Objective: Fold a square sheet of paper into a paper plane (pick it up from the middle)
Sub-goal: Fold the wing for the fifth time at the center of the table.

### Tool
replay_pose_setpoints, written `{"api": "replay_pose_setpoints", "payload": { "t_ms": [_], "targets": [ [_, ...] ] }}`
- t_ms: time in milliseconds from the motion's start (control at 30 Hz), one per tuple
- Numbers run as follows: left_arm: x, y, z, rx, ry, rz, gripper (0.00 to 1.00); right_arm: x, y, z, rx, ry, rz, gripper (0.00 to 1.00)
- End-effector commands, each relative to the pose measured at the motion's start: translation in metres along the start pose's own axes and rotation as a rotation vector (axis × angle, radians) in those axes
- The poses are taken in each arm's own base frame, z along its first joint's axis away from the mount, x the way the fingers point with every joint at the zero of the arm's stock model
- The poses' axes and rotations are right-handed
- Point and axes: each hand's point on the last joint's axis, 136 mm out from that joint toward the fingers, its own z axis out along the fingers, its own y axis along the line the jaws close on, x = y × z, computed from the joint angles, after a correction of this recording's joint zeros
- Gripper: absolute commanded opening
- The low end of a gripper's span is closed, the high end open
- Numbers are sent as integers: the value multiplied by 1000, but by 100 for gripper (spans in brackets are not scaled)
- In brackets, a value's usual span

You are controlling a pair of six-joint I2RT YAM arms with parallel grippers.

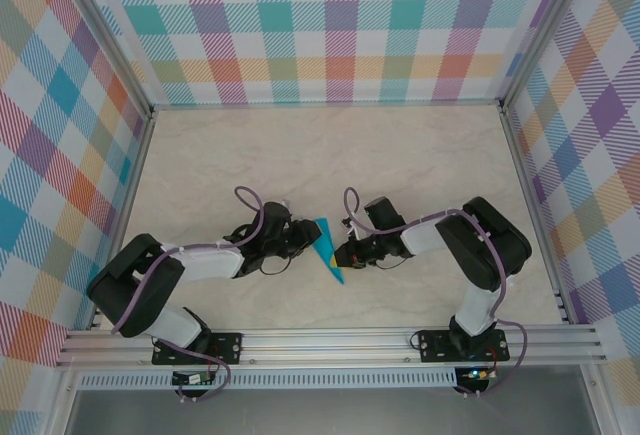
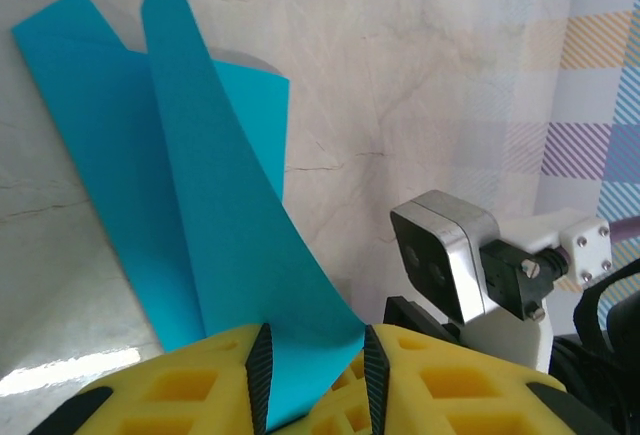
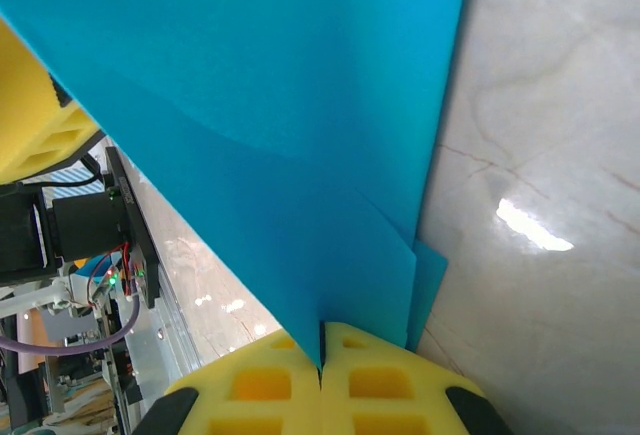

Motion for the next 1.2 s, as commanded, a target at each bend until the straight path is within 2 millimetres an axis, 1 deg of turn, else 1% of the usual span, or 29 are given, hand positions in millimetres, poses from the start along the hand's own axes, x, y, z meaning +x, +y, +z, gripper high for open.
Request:
{"api": "replay_pose_setpoints", "payload": {
  "t_ms": [0, 200, 400, 533, 800, 867, 1000, 1067, 1167],
  "targets": [
    [4, -13, 4, 63, 5, 59, 32, 18, -42, 2, 141, 32, 113, 3],
    [10, -24, 15, 115, 40, 80, 34, 18, -46, 3, 148, 37, 123, 3],
    [11, -15, 28, 82, 51, 81, 34, 18, -46, 3, 153, 34, 126, 3],
    [9, -9, 30, 65, 40, 72, 35, 18, -47, 2, 164, 31, 129, 3],
    [5, -11, 22, 41, 15, 77, 36, 15, -48, 0, 192, 38, 143, 4],
    [3, -16, 18, 54, 5, 81, 37, 16, -49, -1, 208, 46, 152, 4],
    [2, -36, 8, 111, 1, 106, 39, 17, -51, -1, 219, 57, 161, 4],
    [1, -40, 4, 113, -5, 118, 40, 17, -52, -1, 225, 57, 164, 4],
    [2, -40, 3, 106, 3, 130, 40, 16, -52, -1, 228, 59, 166, 4]
  ]
}}
